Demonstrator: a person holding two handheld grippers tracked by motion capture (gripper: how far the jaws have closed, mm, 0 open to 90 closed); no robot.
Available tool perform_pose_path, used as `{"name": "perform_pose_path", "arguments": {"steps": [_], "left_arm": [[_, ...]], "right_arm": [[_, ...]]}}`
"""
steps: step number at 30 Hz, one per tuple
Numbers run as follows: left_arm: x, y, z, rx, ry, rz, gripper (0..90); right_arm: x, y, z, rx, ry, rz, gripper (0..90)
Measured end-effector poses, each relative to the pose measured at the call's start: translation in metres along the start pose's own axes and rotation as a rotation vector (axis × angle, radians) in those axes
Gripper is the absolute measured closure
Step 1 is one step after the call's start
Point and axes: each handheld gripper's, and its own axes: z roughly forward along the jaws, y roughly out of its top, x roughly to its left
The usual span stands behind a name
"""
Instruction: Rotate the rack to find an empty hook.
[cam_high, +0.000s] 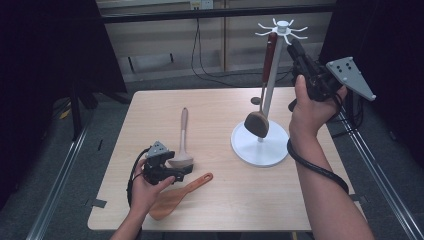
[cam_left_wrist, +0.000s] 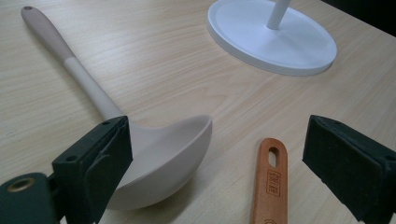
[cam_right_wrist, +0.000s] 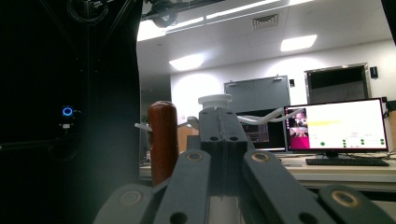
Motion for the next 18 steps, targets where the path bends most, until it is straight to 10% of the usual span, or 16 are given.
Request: {"name": "perform_pose_path", "arguments": {"steps": [18], "left_arm": [[-0.0010, 0.0002, 0.0006, 0.001, -0.009, 0.000, 8.0]], "right_arm": [[0.0068, 0.0001, 0.0019, 0.010, 0.032, -0.011, 90.0]]}}
